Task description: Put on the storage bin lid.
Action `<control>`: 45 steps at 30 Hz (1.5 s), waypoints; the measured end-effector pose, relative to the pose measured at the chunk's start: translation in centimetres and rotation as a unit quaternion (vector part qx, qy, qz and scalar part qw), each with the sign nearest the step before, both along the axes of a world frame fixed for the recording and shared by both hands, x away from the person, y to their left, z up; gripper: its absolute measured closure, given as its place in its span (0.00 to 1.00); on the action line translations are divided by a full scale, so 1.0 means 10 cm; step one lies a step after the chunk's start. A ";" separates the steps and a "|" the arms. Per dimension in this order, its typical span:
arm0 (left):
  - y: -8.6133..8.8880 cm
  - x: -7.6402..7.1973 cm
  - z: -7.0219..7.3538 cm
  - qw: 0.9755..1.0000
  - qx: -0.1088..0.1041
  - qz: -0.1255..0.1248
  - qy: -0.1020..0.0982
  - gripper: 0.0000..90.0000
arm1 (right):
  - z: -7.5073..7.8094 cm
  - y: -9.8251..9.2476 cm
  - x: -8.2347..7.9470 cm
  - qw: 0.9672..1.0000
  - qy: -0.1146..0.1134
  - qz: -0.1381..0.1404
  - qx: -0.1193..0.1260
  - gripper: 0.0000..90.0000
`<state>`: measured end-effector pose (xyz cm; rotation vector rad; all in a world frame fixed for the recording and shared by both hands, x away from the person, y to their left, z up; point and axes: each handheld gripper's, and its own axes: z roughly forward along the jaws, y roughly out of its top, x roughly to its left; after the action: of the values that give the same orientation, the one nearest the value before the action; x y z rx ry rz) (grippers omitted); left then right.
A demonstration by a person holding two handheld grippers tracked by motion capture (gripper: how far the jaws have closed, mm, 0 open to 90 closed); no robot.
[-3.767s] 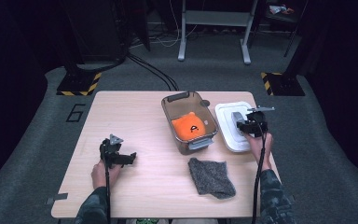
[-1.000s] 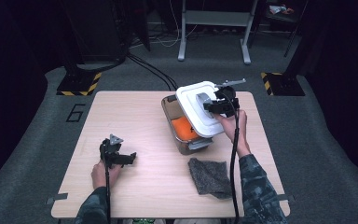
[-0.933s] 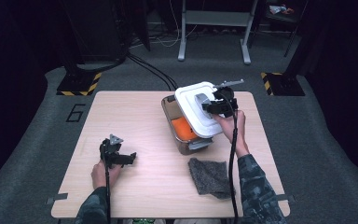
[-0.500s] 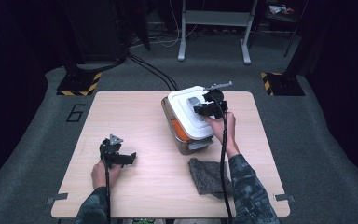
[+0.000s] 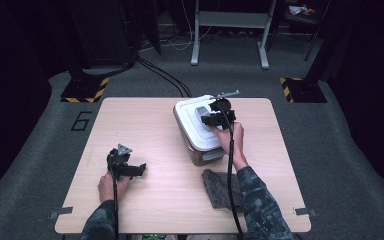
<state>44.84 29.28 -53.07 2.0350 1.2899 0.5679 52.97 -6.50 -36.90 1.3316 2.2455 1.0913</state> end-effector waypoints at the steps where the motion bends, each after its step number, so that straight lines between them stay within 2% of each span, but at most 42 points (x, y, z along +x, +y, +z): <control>1: 0.00 0.00 0.00 1.000 0.000 0.000 0.000 0.00 | 0.00 0.02 -0.01 1.000 0.003 -0.006 0.005 0.75; 22: 0.00 0.00 0.00 1.000 0.000 0.000 0.000 0.00 | -0.06 0.19 -0.05 1.000 0.002 -0.010 -0.003 0.74; 35: 0.00 0.00 0.00 1.000 0.000 0.000 0.000 0.00 | -0.09 0.15 -0.07 1.000 0.004 -0.011 0.005 0.69; 38: 0.00 0.00 0.00 1.000 0.000 0.000 0.000 0.00 | -0.08 0.14 -0.06 1.000 0.004 -0.010 0.002 0.62; 45: 0.00 0.00 0.00 1.000 0.000 0.000 0.000 0.00 | -0.02 0.04 -0.09 1.000 -0.007 0.005 0.003 0.31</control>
<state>44.84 29.28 -53.07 2.0352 1.2898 0.5684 52.04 -6.09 -37.05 1.3135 2.2424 1.1074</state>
